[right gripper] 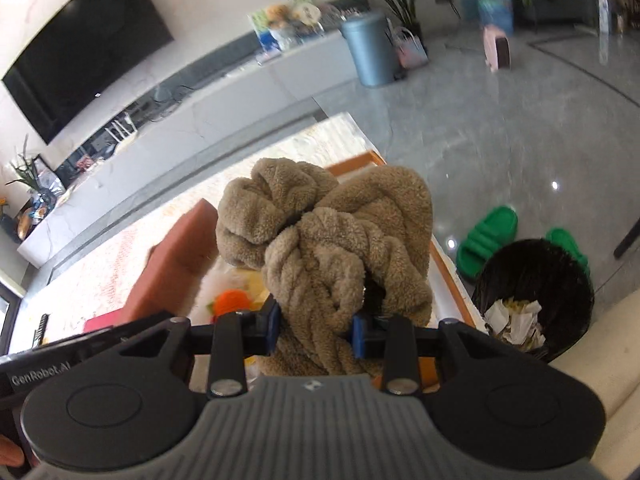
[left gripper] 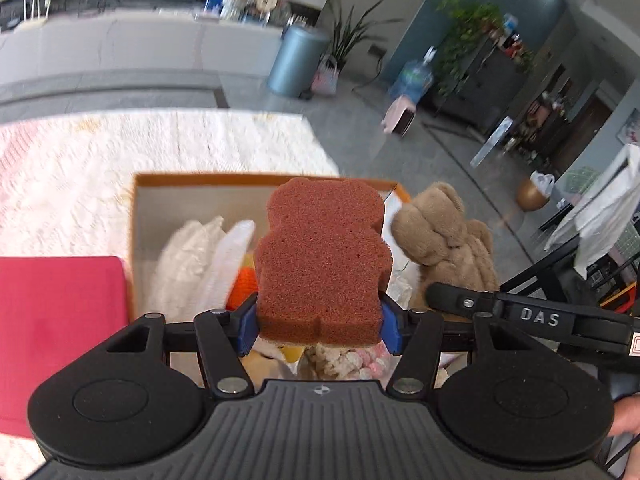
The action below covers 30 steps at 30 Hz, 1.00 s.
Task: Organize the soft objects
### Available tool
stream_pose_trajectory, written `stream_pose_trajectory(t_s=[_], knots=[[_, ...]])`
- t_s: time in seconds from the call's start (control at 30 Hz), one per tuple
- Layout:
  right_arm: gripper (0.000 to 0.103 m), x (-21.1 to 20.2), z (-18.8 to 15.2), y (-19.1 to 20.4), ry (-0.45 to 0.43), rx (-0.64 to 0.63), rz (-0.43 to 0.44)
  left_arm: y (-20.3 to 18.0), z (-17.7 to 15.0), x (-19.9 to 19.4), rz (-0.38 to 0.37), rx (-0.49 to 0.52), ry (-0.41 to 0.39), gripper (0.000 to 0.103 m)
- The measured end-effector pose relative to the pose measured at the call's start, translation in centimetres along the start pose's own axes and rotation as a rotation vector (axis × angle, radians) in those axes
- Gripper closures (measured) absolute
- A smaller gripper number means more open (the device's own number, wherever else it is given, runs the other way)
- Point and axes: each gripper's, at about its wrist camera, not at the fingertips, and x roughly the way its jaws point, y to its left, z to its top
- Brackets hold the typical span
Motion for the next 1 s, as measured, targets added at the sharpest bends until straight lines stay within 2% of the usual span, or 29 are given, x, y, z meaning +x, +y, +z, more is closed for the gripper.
stream_pose_trajectory(t_s=[0.1, 0.27, 0.5, 0.57, 0.63, 0.7, 0.73, 0.83, 1.0], knots=[[0.069, 2.3, 0.4, -1.3, 0.054, 0.028, 0.014, 0.0, -0.8, 1.5, 0.039, 0.012, 0.021, 0.036], [0.067, 6.0, 0.7, -2.5, 0.154, 0.06, 0.032, 0.0, -1.3, 3.9, 0.063, 0.013, 0.082, 0.036], [0.061, 8.4, 1.5, -2.0, 0.217, 0.018, 0.001, -0.7, -1.5, 5.2, 0.074, 0.059, 0.124, 0.034], [0.058, 8.3, 1.6, -1.8, 0.216, -0.001, -0.008, -0.6, -1.8, 4.8, 0.075, 0.076, 0.119, 0.034], [0.053, 8.0, 1.2, -1.8, 0.21, -0.014, -0.01, -0.9, -2.0, 4.2, 0.088, 0.09, 0.106, 0.028], [0.05, 7.5, 1.2, -2.1, 0.207, -0.018, -0.01, -0.9, -2.1, 3.4, 0.074, 0.091, 0.095, 0.016], [0.044, 7.1, 1.2, -1.9, 0.205, -0.018, -0.009, -0.9, -2.2, 2.9, 0.071, 0.085, 0.095, 0.014], [0.031, 5.5, 1.5, -1.6, 0.19, -0.006, 0.003, -0.6, -2.1, 1.2, 0.078, 0.085, 0.08, 0.014], [0.03, 1.5, 1.9, -0.1, 0.124, -0.031, 0.008, -0.5, -1.8, -2.5, 0.072, 0.067, -0.003, 0.014]])
